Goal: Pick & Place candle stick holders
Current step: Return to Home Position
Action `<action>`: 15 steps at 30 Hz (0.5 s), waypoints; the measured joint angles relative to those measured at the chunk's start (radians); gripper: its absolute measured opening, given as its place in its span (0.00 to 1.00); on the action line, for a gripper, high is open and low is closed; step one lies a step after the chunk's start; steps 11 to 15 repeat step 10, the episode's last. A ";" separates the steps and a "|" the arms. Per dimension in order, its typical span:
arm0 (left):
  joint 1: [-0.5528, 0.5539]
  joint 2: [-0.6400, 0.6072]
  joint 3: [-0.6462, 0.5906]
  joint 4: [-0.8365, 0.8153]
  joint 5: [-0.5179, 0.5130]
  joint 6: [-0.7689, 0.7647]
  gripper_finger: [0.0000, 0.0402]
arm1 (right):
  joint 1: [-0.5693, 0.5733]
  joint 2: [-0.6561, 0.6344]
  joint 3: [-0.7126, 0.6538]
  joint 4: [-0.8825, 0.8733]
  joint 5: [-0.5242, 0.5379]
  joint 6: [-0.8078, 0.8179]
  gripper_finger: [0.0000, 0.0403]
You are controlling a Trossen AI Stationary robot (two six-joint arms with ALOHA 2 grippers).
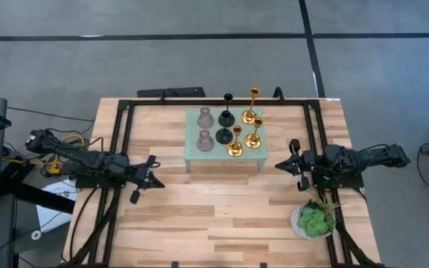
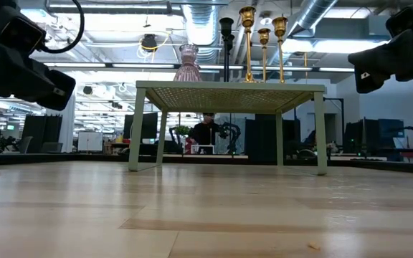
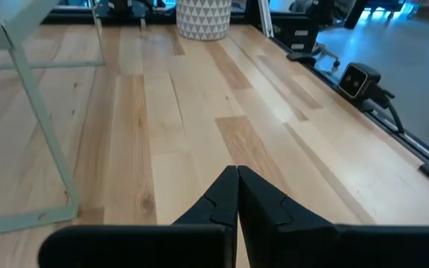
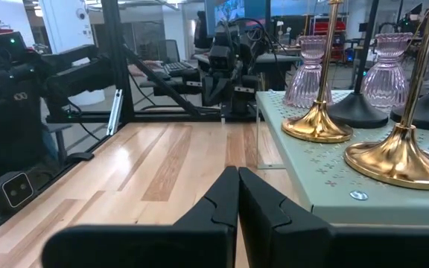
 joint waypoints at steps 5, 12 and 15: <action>0.000 0.030 0.000 0.000 0.000 0.000 0.02 | 0.000 0.000 0.000 0.000 0.000 0.000 0.00; 0.000 0.054 0.000 0.004 0.000 0.000 0.02 | 0.000 0.000 0.000 0.000 0.000 0.000 0.00; 0.000 0.054 0.000 0.004 0.000 0.000 0.02 | 0.000 0.000 0.000 0.000 0.000 0.000 0.00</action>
